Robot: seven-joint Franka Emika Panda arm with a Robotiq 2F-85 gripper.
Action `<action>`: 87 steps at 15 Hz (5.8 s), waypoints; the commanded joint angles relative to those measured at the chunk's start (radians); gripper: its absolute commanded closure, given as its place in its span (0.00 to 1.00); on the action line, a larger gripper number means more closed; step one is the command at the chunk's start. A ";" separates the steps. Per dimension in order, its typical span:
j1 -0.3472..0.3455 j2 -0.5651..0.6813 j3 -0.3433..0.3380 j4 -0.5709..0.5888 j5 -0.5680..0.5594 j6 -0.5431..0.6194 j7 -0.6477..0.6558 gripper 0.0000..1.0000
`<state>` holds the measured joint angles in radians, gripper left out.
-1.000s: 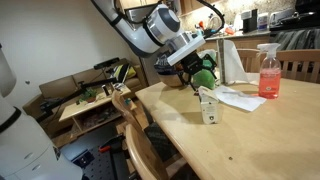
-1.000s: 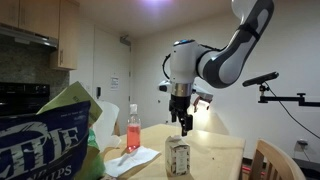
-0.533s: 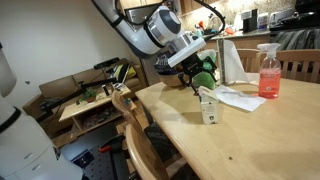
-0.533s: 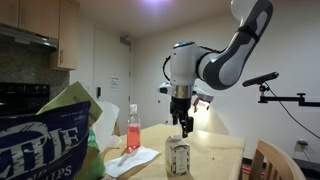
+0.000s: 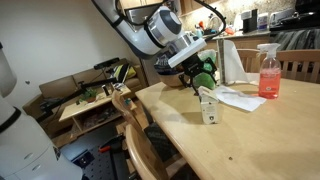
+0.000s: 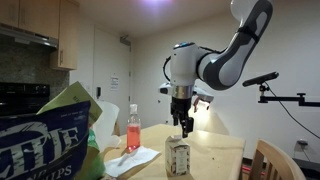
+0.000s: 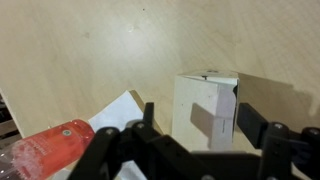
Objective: Close the box on the table
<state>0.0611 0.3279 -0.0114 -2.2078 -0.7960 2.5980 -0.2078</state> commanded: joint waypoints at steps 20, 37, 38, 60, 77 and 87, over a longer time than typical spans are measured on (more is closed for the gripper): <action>0.002 0.033 0.007 0.025 0.005 -0.037 -0.015 0.24; 0.044 0.045 0.011 0.033 -0.049 -0.145 0.010 0.71; 0.044 0.047 0.011 0.034 -0.049 -0.147 0.010 0.73; 0.045 0.075 0.018 0.067 -0.042 -0.203 -0.003 0.36; 0.047 0.083 0.033 0.091 -0.039 -0.233 -0.004 0.75; 0.048 0.093 0.032 0.103 -0.040 -0.245 -0.005 0.70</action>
<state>0.1057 0.4107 0.0145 -2.1323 -0.8249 2.3991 -0.2094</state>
